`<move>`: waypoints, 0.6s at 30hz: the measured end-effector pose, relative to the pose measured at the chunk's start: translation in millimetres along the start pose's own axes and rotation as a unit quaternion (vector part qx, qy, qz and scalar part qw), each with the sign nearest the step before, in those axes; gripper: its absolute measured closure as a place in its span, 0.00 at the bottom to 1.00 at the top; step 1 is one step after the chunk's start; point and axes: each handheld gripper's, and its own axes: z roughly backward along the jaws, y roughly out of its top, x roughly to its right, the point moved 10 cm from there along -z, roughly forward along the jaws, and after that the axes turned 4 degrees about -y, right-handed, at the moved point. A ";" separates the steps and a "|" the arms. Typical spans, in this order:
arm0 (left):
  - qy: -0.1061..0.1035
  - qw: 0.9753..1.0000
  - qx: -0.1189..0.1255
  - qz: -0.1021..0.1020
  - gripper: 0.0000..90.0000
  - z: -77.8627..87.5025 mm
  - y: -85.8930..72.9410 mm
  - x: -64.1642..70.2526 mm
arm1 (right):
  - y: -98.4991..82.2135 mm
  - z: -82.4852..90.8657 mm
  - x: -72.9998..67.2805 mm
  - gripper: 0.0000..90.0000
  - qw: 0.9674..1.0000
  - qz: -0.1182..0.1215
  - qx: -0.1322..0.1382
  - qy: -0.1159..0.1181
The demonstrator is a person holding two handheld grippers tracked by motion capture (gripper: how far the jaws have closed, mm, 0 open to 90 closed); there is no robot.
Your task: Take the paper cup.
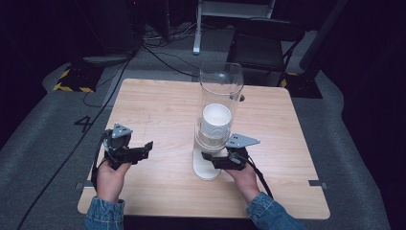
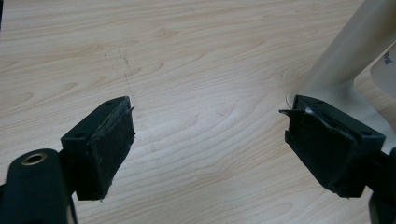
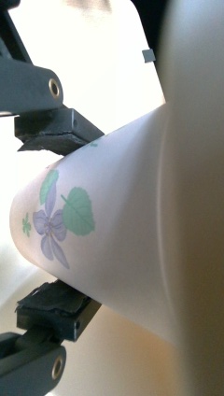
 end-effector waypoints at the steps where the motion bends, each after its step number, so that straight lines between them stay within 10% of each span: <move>1: -0.001 1.000 0.000 0.000 0.17 0.2 0.2 0.2 | -1.6 -0.9 0.4 0.37 1.000 0.002 0.004 -0.001; 18: -0.004 1.000 -0.003 -0.001 0.17 -5.6 2.3 1.5 | -21.5 -5.6 2.6 0.37 1.000 0.013 -0.007 0.000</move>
